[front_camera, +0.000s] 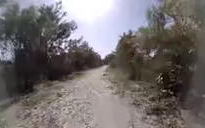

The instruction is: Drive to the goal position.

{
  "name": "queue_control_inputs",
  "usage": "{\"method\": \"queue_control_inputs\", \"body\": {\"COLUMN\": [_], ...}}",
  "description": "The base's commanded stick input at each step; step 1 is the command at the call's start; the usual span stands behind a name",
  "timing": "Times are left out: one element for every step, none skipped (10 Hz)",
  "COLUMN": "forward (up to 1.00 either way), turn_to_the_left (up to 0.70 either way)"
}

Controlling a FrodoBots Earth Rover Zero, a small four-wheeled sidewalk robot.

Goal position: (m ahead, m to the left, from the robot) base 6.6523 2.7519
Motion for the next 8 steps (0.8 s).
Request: {"method": "queue_control_inputs", "body": {"forward": [0.70,0.70,0.70,0.70,0.70,0.70,0.70,0.70], "turn_to_the_left": [0.00,0.00,0.00,0.00,0.00,0.00,0.00,0.00]}}
